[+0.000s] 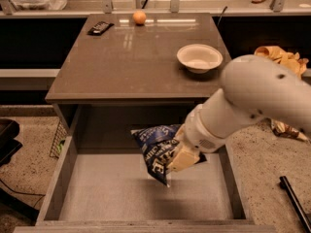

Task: Place blue chip bag into top drawer

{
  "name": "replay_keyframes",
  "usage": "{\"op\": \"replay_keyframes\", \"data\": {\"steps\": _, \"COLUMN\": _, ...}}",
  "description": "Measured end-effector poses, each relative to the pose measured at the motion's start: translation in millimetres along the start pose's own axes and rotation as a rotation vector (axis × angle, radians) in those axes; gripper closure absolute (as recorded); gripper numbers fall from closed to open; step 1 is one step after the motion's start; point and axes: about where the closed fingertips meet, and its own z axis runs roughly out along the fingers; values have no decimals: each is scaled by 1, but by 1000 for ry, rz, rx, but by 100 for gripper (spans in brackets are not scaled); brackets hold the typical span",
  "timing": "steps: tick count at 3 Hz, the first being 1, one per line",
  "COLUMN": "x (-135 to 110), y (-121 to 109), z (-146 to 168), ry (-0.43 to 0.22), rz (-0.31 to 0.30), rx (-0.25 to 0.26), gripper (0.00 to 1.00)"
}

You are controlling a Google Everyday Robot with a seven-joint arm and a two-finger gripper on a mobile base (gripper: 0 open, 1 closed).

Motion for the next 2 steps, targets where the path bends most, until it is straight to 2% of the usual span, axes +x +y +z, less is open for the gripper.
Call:
{"op": "replay_keyframes", "data": {"steps": 1, "x": -7, "y": -1, "z": 5, "ry": 13, "rz": 1, "rx": -3, "gripper": 82}}
{"op": "replay_keyframes", "data": {"steps": 2, "x": -8, "y": 0, "z": 5, "ry": 14, "rz": -2, "rx": -3, "gripper": 59}}
